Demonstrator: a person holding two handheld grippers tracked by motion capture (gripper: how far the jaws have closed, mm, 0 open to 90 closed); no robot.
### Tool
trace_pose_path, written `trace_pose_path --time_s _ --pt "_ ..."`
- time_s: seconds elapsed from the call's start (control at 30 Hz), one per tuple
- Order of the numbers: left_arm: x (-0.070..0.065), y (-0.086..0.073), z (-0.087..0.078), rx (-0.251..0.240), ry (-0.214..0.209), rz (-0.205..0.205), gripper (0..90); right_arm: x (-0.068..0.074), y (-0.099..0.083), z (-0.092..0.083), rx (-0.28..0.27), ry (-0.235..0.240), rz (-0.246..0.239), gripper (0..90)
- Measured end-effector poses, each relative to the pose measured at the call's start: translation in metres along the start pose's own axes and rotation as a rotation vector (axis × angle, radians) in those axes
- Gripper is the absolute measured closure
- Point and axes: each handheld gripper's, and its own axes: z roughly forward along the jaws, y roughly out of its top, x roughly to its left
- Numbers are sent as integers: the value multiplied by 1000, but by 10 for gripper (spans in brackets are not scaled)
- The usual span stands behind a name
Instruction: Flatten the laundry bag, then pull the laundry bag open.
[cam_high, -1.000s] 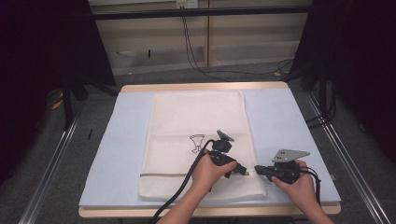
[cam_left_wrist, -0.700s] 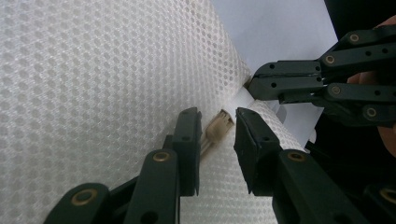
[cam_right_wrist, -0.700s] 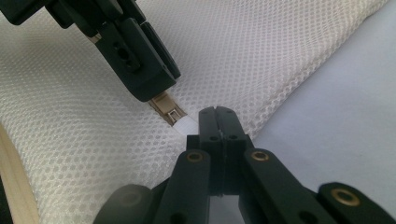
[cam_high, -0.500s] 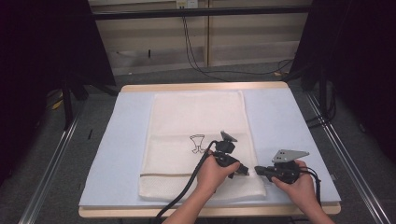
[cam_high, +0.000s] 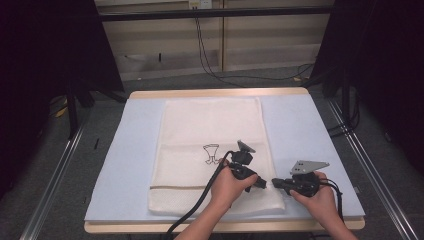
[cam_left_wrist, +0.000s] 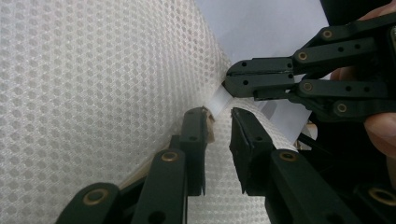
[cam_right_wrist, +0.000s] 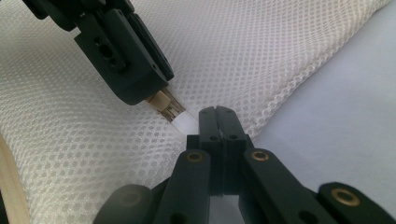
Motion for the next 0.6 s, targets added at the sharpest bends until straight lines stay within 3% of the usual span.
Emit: trace_pose_path --time_s 0.03,0.33,0.37,0.57,0.6 --pt "1 0 2 -18 -11 -23 751 0 0 0 0 3 0 900" --pt "7 2 5 -5 -18 -33 746 0 0 1 2 5 4 900" --pt "6 2 6 -16 -19 -53 745 0 0 1 3 5 3 900" --pt "7 2 12 0 -38 -52 759 0 0 1 -1 7 1 900" --pt "7 2 12 1 -23 -48 772 0 0 1 -1 7 1 900"
